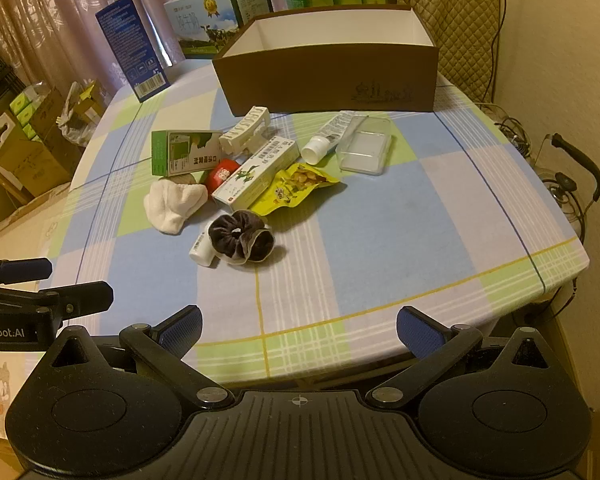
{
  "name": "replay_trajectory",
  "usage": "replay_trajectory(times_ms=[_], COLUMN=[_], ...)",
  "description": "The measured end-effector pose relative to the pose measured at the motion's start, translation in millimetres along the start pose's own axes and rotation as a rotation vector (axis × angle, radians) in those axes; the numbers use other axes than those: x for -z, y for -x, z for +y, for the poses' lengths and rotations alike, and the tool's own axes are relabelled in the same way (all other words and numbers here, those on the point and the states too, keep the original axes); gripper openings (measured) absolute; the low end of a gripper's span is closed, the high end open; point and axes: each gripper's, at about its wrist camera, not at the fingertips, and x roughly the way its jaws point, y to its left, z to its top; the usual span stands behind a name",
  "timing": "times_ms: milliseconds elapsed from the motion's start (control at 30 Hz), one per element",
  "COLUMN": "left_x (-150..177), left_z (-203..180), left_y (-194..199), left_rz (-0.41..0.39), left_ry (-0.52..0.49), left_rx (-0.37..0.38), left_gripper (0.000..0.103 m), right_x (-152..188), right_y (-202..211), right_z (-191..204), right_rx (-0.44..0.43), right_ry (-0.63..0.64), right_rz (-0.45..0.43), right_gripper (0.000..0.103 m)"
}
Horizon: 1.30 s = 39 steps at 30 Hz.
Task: Organize objects
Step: 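Move both tools toward the cluttered items on the tablecloth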
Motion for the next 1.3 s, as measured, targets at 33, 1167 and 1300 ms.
replay_trajectory(times_ms=[33, 1167, 1300], left_x=[-2.2, -10.2, -12.7], left_z=[-1.9, 5.2, 5.4], left_y=[-6.3, -12.5, -14.7], left_rz=[0.001, 0.014, 0.016], left_ry=[0.000, 0.014, 0.017], left_rx=[-0.001, -0.004, -0.008], left_gripper=[0.102, 0.102, 0.102], right_x=[-0.1, -12.3, -15.3], right_y=[0.0, -7.4, -9.2], right_z=[-0.1, 4.3, 4.1], right_rx=[0.000, -0.022, -0.028], right_ry=[0.000, 0.044, 0.046], right_rz=[0.000, 0.011, 0.012], right_gripper=[0.101, 0.101, 0.101])
